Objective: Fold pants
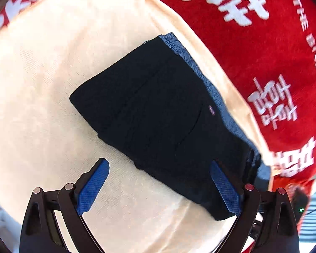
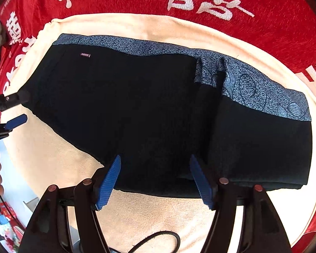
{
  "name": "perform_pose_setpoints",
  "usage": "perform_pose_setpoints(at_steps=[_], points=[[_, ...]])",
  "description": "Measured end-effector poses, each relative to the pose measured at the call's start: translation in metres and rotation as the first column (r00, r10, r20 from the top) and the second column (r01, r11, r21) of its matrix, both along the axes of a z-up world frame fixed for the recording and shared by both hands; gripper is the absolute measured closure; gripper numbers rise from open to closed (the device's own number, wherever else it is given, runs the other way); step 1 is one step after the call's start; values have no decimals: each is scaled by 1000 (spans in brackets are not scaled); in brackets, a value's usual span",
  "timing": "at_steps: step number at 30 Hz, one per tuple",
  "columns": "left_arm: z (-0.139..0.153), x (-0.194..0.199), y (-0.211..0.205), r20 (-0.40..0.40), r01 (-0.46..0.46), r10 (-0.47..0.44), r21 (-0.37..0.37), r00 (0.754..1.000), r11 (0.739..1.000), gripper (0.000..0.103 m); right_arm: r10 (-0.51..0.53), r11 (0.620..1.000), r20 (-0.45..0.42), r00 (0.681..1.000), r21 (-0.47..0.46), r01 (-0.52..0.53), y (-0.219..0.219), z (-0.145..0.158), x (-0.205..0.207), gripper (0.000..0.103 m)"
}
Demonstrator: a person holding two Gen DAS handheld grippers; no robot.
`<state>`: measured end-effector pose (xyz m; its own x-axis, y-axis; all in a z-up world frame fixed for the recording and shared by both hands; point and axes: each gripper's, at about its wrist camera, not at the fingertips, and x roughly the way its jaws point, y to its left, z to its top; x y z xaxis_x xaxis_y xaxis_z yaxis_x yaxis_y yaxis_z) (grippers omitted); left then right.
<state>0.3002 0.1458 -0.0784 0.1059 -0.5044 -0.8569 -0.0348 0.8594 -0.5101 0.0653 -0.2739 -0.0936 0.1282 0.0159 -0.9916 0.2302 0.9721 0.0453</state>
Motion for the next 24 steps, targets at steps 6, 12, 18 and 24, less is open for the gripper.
perform_pose_setpoints(at_steps=[6, 12, 18, 24], points=[[-18, 23, -3, -30, -34, 30, -143, 999, 989, 6, -6, 1000, -4, 1000, 11, 6, 0, -2, 2, 30], [-17, 33, 14, -12, -84, 83, -219, 996, 972, 6, 13, 1000, -7, 1000, 9, -13, 2, -5, 6, 30], [-13, 47, 8, 6, -113, 119, -289, 993, 951, 2, 10, 1000, 9, 1000, 26, -11, -1, -4, 3, 30], [10, 69, -14, 96, -10, 35, -251, 995, 968, 2, 11, 999, 16, 1000, 36, -11, -5, -4, 0, 30]])
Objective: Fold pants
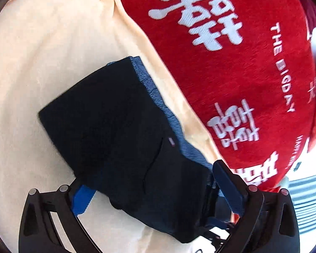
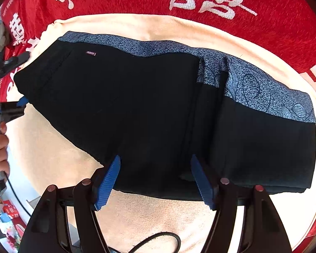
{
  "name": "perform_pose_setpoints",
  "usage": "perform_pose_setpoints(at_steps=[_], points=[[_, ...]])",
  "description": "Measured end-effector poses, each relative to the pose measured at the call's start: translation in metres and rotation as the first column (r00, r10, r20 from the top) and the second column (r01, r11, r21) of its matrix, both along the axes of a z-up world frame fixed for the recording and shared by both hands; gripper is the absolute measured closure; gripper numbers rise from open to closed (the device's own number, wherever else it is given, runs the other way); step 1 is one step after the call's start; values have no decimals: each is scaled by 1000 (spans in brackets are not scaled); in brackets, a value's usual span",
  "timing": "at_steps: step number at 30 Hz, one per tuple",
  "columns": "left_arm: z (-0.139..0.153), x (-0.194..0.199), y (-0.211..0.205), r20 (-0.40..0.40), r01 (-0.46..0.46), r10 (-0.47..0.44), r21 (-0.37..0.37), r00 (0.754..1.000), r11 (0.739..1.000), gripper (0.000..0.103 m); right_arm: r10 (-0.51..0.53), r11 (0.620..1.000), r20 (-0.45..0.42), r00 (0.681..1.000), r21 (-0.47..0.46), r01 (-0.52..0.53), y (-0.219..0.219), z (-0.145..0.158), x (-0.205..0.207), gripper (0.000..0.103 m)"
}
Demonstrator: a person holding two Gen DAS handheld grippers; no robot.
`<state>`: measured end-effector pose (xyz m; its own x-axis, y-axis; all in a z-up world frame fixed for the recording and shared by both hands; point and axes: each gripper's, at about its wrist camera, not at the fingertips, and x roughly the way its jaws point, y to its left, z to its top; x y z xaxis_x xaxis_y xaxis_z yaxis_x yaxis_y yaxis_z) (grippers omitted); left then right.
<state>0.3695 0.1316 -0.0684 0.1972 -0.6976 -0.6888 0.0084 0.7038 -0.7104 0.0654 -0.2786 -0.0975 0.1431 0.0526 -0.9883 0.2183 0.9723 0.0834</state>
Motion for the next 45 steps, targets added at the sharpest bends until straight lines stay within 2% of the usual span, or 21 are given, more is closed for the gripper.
perform_pose_setpoints(at_steps=[2, 3, 4, 6, 8, 9, 10, 11, 14, 17, 19, 20, 22, 26, 29, 33, 35, 39, 41, 43, 45], points=[[-13, 8, -4, -53, -17, 20, 58, 998, 998, 2, -2, 1000, -1, 1000, 3, 2, -2, 0, 1, 30], [-19, 10, -3, -73, -44, 49, 62, 996, 997, 2, -2, 1000, -3, 1000, 5, 2, -3, 0, 2, 30], [-18, 11, -3, -68, -76, 80, 65, 994, 995, 2, -2, 1000, -6, 1000, 7, 2, -3, 0, 3, 30], [-14, 14, -9, -68, -87, 96, 124, 993, 988, 3, -6, 1000, -7, 1000, 21, 7, -7, 4, 8, 30], [-8, 14, -18, -32, -84, 93, 217, 995, 972, 16, -19, 998, 2, 1000, 52, 19, -14, 8, 13, 30], [-5, 13, -24, -5, -68, 72, 285, 997, 956, 33, -29, 997, 12, 1000, 71, 28, -18, 14, 17, 30], [-2, 13, -30, 19, -44, 40, 357, 999, 933, 50, -38, 996, 22, 999, 85, 36, -22, 19, 21, 30], [1, 12, -36, 47, -19, -1, 425, 999, 905, 57, -50, 993, 35, 998, 110, 46, -27, 26, 27, 30], [14, 4, -53, 148, 40, -139, 531, 979, 846, 65, -73, 976, 50, 996, 207, 61, -39, 40, 48, 30], [28, -16, -80, 248, 85, -327, 666, 912, 741, 65, -71, 951, 49, 996, 303, 53, -42, 51, 82, 29], [32, -28, -94, 285, 93, -424, 729, 860, 678, 65, -35, 929, 42, 999, 369, 17, -33, 58, 112, 22], [32, -33, -101, 295, 93, -465, 756, 834, 648, 65, -6, 913, 35, 999, 408, -9, -25, 60, 131, 22], [35, -38, -106, 305, 94, -511, 783, 804, 615, 65, 46, 884, 8, 999, 465, -45, -5, 59, 156, 21], [37, -42, -110, 316, 87, -536, 797, 783, 597, 65, 203, 834, -64, 977, 534, -138, 53, 51, 213, 20], [36, -44, -111, 316, 86, -545, 804, 777, 588, 65, 317, 831, -94, 944, 507, -229, 96, 43, 236, 19], [35, -47, -112, 315, 83, -556, 814, 769, 576, 65, 394, 820, -150, 907, 504, -273, 134, 29, 252, 19], [35, -48, -112, 317, 81, -561, 817, 765, 571, 65, 421, 823, -199, 885, 493, -281, 148, 18, 254, 19], [35, -52, -116, 319, 77, -581, 829, 749, 554, 65, 420, 863, -330, 845, 432, -261, 154, -15, 251, 20], [37, -53, -120, 314, 84, -601, 838, 735, 539, 65, 420, 862, -336, 843, 439, -254, 148, -27, 245, 39], [37, -53, -122, 299, 97, -607, 841, 736, 532, 65, 409, 864, -303, 861, 431, -259, 137, -24, 239, 76], [44, -57, -125, 311, 102, -614, 834, 726, 542, 65, 363, 855, -250, 898, 472, -214, 120, -15, 233, 82]])
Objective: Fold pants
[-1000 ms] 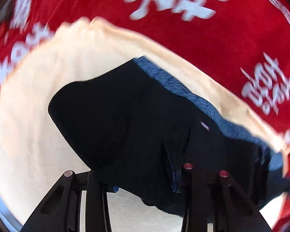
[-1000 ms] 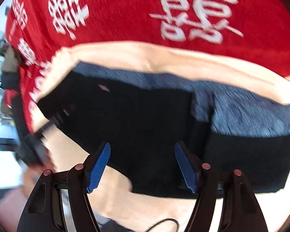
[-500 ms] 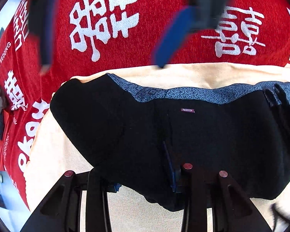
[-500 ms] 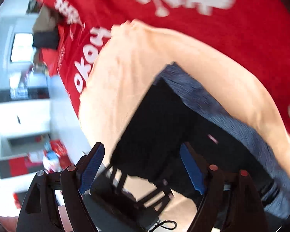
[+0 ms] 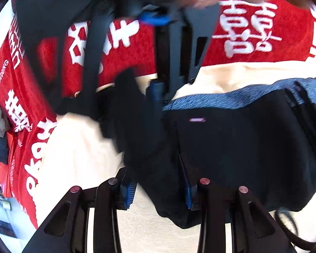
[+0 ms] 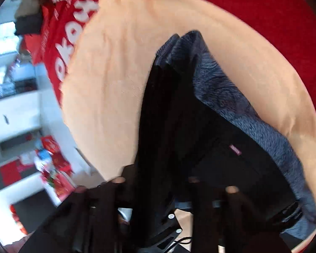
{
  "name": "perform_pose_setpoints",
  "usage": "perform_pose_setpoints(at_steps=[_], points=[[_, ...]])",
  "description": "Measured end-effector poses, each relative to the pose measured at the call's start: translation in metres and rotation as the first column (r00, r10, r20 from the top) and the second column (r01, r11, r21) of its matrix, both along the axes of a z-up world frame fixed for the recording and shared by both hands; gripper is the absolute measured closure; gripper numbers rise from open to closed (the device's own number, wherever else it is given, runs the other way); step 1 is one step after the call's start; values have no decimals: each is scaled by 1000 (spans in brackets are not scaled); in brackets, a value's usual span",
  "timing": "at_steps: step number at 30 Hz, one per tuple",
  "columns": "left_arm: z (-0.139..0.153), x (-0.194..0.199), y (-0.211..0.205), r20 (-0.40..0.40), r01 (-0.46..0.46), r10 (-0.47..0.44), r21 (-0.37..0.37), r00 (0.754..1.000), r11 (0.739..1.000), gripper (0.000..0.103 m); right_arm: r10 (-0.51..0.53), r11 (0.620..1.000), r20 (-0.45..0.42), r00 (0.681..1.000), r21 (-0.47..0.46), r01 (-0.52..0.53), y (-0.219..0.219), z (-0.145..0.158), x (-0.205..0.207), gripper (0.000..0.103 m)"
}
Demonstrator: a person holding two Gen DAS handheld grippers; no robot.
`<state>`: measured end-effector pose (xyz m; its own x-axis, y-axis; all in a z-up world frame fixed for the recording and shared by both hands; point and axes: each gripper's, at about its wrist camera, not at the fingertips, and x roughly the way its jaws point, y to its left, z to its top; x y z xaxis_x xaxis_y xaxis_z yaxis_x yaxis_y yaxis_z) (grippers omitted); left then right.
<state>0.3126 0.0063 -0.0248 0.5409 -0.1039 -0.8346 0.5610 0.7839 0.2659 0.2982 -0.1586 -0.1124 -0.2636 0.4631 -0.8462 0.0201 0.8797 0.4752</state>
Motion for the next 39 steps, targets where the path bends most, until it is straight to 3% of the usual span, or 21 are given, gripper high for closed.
perform_pose_setpoints(at_steps=[5, 10, 15, 21, 25, 33, 39], points=[[34, -10, -20, 28, 49, -48, -38, 998, 998, 65, -118, 988, 106, 987, 111, 107, -39, 34, -24, 83], [73, -26, -47, 47, 115, -112, -83, 993, 990, 65, -253, 951, 184, 950, 225, 210, -95, 73, -56, 83], [105, -53, -92, 48, 201, -197, -115, 979, 973, 65, -373, 908, 243, 895, 294, 299, -162, 107, -103, 83], [121, -98, -164, 29, 320, -319, -109, 947, 941, 64, -517, 839, 267, 813, 349, 418, -246, 122, -172, 82], [115, -134, -212, 17, 407, -407, -79, 913, 910, 64, -596, 788, 259, 760, 373, 491, -305, 115, -222, 82], [71, -199, -292, -40, 512, -511, 9, 858, 859, 64, -709, 691, 194, 678, 380, 615, -376, 57, -293, 80], [27, -224, -315, -100, 531, -523, 70, 846, 845, 63, -745, 651, 136, 653, 361, 667, -395, 5, -317, 80]])
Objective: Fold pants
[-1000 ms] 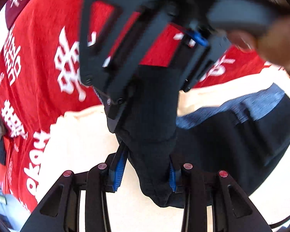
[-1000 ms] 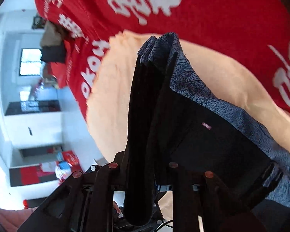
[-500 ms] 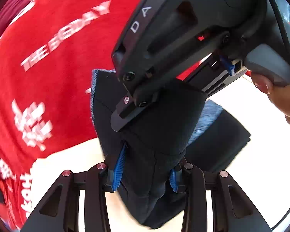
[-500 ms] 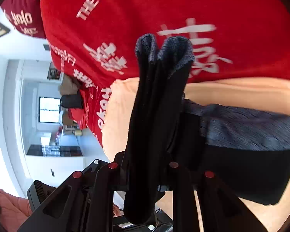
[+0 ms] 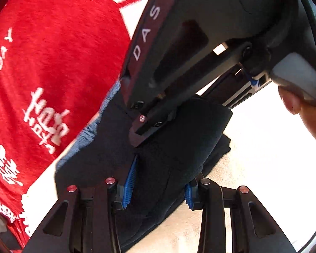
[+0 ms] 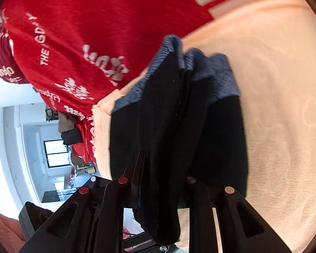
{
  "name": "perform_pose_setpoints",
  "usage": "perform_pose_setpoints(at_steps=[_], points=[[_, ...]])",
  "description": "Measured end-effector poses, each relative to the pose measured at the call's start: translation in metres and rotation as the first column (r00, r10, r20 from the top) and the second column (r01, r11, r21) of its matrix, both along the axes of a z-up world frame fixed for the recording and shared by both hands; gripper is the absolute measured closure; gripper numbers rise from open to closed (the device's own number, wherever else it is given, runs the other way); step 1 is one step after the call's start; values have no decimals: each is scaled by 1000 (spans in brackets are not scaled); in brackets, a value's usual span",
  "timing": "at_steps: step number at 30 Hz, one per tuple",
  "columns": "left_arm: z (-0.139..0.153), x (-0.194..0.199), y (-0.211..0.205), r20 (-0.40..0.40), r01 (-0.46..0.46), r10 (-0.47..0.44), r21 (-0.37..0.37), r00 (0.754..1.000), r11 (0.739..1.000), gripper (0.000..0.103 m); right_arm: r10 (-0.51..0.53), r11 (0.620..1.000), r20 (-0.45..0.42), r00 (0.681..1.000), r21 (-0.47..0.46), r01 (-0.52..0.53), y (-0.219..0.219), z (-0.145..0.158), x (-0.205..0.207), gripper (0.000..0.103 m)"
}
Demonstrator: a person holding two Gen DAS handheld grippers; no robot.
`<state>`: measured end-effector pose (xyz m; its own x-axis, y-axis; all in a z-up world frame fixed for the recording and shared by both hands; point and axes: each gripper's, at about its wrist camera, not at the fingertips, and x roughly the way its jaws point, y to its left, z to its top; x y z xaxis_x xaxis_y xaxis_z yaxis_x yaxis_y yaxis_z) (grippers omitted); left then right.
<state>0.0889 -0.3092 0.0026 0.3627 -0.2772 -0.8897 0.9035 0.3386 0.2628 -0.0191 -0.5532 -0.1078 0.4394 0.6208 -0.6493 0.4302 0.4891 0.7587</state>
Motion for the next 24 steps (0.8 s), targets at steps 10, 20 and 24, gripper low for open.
perform_pose_setpoints(at_steps=[10, 20, 24], points=[[10, 10, 32, -75, -45, 46, 9, 996, 999, 19, 9, 996, -22, 1000, -84, -11, 7, -9, -7, 73], [29, 71, 102, -97, -302, 302, 20, 948, 953, 19, 33, 878, -165, 986, -467, -108, 22, 26, -25, 49], [19, 104, 128, -131, -414, 416, 45, 900, 909, 19, -10, 867, -187, 982, -490, -84, 24, 31, -44, 49]])
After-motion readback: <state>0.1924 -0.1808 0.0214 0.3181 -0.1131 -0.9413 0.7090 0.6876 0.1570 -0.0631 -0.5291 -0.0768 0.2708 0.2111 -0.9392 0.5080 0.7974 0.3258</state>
